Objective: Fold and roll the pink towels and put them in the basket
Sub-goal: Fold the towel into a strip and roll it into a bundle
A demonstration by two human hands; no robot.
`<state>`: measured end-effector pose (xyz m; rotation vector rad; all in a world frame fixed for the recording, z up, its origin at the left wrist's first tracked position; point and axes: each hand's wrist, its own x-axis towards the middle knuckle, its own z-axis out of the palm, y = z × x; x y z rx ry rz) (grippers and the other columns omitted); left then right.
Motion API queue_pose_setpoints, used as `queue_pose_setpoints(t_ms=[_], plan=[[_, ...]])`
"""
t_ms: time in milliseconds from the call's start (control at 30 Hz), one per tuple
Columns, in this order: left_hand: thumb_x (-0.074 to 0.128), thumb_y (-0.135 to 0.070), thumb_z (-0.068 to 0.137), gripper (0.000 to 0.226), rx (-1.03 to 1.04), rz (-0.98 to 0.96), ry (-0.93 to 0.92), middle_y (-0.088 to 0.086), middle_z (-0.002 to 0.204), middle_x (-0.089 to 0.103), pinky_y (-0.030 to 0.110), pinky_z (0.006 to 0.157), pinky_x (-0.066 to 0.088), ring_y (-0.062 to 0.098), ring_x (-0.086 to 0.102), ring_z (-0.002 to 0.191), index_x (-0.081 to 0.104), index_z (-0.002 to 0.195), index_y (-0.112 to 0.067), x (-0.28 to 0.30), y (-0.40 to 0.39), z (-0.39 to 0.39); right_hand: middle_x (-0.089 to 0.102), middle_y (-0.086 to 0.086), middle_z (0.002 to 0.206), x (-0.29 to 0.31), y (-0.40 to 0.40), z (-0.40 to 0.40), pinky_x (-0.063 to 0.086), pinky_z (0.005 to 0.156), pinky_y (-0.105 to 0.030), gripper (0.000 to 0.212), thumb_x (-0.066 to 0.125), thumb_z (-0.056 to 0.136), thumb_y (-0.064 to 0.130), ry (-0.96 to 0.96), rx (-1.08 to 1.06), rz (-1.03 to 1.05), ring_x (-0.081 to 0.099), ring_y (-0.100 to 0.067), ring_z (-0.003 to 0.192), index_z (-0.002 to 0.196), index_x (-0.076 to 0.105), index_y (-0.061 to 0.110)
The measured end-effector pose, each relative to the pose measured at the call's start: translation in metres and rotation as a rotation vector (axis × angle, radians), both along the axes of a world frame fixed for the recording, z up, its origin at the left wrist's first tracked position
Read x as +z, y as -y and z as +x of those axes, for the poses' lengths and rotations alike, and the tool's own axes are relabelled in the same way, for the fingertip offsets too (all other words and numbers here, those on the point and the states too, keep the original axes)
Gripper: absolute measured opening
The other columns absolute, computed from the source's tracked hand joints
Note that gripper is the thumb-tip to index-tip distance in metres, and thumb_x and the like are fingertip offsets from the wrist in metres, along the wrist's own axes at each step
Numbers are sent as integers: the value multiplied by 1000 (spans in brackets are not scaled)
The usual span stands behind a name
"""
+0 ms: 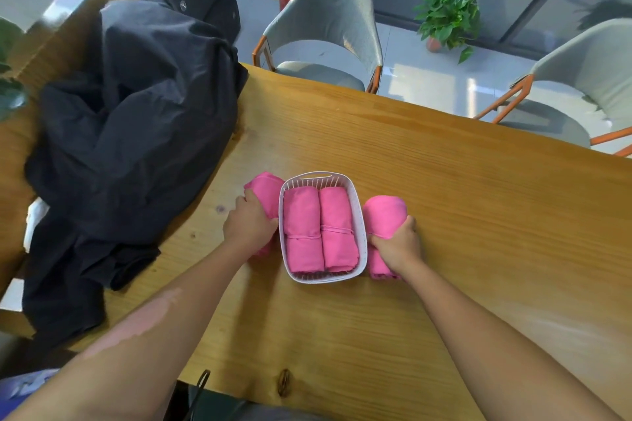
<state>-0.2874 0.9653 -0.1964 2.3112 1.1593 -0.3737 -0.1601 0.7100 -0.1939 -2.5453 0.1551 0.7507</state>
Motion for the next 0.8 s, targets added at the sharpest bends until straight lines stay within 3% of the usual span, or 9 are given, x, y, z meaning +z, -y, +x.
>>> queue_pose_setpoints(t_ms=[67, 167, 267, 367, 433, 567, 633, 700, 800], plan=[[75, -58, 80, 103, 1, -34, -39, 16, 135, 50, 41, 79, 45, 39, 57, 117, 24, 151, -4, -2, -7, -1, 54, -20, 134, 10, -1, 2, 49, 88, -41, 99, 82, 75, 44, 59, -8, 14, 57, -39, 117, 147, 25, 7], [79, -47, 76, 88, 105, -18, -3, 18, 124, 59, 45, 83, 51, 41, 58, 112, 34, 138, -4, 2, -16, -5, 59, -17, 129, 30, -2, 9, 45, 78, -37, 92, 80, 73, 48, 145, -25, 50, 60, -38, 111, 141, 33, 11], [80, -47, 73, 75, 220, -63, 122, 9, 106, 61, 39, 68, 51, 32, 63, 90, 39, 124, -12, 20, -19, -9, 62, -12, 125, 51, -5, 19, 42, 73, -34, 83, 80, 70, 50, 182, -36, 119, 61, -34, 108, 134, 41, 13], [86, -38, 74, 78, 402, -391, 368, 6, 106, 60, 37, 58, 57, 26, 69, 83, 35, 129, -16, 44, -19, -15, 60, -6, 121, 68, -13, 26, 46, 77, -32, 84, 83, 69, 47, 127, -27, 230, 61, -28, 108, 135, 44, 10], [88, -29, 74, 85, 480, -666, 485, 6, 112, 59, 35, 57, 60, 27, 73, 85, 30, 135, -21, 60, -10, -21, 61, -2, 120, 75, -18, 26, 54, 87, -40, 83, 86, 68, 44, -9, -29, 371, 64, -26, 106, 132, 46, 9], [89, -23, 73, 84, 415, -846, 524, 10, 121, 60, 37, 69, 62, 28, 72, 97, 31, 133, -19, 65, 29, -18, 70, -7, 112, 75, -27, 11, 58, 89, -48, 62, 87, 71, 36, -222, 37, 526, 71, -24, 97, 119, 57, 11], [88, -25, 75, 80, 451, -813, 531, 12, 125, 57, 43, 78, 62, 29, 68, 104, 31, 132, -16, 61, 47, -12, 72, -7, 110, 69, -33, 2, 58, 89, -46, 54, 86, 74, 32, -241, 40, 543, 71, -23, 96, 117, 61, 12], [85, -40, 68, 85, 447, -712, 495, 14, 126, 55, 52, 90, 57, 34, 62, 112, 32, 130, -17, 60, 57, -6, 72, -8, 110, 61, -39, -5, 58, 89, -47, 51, 84, 76, 32, -257, 16, 558, 71, -24, 96, 116, 62, 11], [76, -51, 67, 83, 407, -582, 450, 13, 125, 55, 56, 94, 53, 37, 56, 117, 33, 129, -17, 59, 65, -4, 71, -9, 111, 53, -44, -12, 59, 84, -44, 50, 81, 78, 35, -241, -18, 555, 70, -23, 94, 117, 61, 11]])
